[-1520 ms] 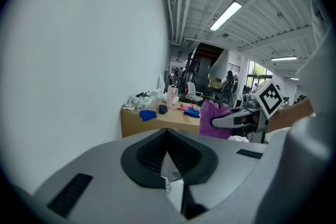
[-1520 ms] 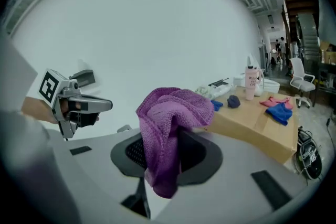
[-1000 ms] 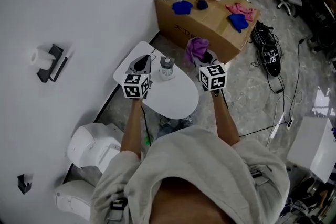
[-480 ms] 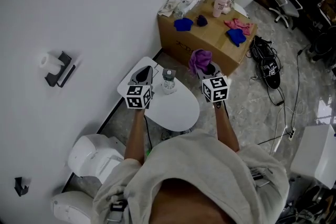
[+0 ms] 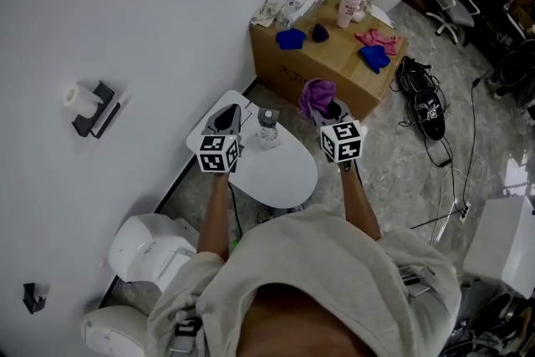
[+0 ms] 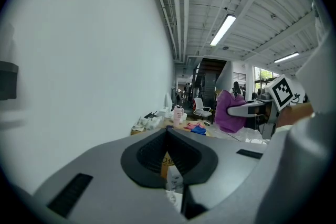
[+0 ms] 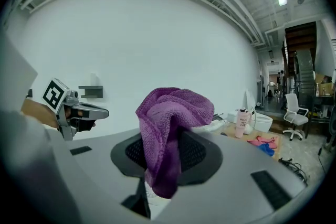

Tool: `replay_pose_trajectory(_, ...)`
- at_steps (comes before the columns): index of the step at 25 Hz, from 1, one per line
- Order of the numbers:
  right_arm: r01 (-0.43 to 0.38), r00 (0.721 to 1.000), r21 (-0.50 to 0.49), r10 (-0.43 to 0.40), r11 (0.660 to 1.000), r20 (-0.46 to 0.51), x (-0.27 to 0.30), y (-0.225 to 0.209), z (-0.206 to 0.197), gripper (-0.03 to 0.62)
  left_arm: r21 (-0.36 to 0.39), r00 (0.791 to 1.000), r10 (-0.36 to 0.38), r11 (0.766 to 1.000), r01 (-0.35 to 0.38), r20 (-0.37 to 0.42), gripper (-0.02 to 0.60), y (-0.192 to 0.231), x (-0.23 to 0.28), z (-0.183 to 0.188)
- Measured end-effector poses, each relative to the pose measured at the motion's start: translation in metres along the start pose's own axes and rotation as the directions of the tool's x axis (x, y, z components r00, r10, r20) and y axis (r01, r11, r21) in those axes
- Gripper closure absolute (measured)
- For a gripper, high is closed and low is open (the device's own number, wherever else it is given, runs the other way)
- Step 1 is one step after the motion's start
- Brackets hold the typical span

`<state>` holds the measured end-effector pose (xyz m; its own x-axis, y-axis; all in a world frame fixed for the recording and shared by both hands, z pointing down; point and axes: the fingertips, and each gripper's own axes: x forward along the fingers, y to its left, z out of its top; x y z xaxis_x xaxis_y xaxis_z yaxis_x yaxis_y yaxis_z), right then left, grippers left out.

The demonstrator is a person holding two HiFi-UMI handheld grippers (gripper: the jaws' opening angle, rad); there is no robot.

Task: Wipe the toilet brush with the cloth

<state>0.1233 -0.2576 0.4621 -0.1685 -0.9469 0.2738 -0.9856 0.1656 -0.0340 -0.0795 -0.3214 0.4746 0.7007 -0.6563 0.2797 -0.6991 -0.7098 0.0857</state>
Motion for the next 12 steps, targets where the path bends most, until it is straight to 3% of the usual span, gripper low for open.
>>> replay_pose_trajectory(12, -0.006, 1.0, -0.016, 0.006, 1.0, 0.008, -0.0021, -0.0003, 0.0069, 0.474, 0.014, 1.0, -0.01, 1.0, 0.01, 0.005, 0.563, -0.0055, 0.0008, 0.0055)
